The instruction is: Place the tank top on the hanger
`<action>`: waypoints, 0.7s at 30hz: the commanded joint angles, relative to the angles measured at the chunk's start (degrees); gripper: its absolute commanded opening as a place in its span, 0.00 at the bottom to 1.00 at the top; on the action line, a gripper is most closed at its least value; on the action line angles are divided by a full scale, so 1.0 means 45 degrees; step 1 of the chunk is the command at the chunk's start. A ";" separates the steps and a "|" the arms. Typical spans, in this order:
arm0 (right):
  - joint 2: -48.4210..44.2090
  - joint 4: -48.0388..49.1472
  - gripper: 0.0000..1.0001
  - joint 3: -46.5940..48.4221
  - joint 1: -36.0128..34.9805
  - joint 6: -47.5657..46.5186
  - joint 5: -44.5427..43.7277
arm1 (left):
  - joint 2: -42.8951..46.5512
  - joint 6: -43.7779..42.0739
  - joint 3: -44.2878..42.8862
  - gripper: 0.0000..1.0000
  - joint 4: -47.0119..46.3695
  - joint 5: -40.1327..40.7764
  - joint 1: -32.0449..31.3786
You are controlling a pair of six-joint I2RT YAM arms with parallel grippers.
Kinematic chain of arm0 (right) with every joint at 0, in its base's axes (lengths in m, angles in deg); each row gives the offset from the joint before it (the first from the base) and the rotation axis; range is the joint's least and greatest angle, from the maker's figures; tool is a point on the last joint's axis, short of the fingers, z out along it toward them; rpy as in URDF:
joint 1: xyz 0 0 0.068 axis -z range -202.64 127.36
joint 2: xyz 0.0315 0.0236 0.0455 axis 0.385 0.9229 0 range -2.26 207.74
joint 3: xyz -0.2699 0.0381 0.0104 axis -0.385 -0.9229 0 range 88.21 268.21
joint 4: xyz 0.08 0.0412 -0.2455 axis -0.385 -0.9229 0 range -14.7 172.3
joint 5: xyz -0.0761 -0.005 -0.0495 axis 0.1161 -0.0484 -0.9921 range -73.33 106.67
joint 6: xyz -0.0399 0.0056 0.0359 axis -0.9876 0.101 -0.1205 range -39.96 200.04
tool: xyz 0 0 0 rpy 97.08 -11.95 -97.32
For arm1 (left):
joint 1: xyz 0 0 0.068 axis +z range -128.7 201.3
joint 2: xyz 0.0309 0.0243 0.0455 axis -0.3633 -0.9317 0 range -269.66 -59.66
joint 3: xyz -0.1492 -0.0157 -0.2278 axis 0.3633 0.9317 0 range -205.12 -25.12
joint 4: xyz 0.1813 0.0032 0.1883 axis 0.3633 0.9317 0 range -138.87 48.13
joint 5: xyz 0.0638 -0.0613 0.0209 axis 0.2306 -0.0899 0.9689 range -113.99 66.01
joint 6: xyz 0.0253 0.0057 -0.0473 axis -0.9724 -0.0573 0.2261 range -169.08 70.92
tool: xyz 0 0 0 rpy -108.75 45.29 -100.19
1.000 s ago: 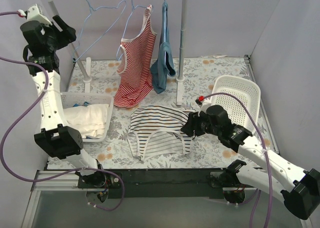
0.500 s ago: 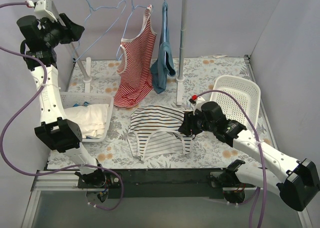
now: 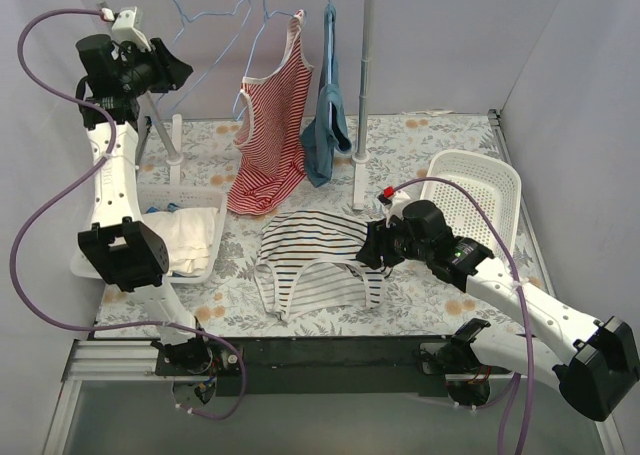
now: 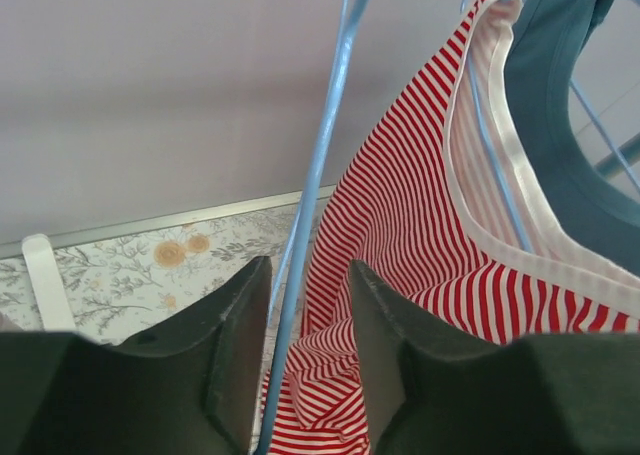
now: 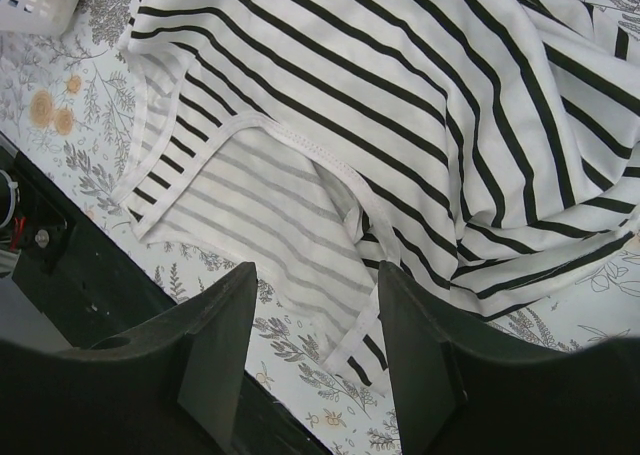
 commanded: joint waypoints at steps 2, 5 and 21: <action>-0.0331 0.0156 0.60 0.0386 -0.0065 -0.0177 0.0042 | 0.0514 -0.0534 -0.0023 0.22 -0.0128 0.1067 -0.0466; -0.0428 0.0116 0.60 0.0444 -0.0065 -0.0197 -0.0075 | 0.0767 -0.0514 -0.0160 0.01 -0.0265 0.1691 -0.0641; -0.0467 0.0058 0.60 0.0484 -0.0046 -0.0255 -0.0525 | 0.2544 -0.0006 -0.0143 0.00 -0.0305 0.1029 -0.0681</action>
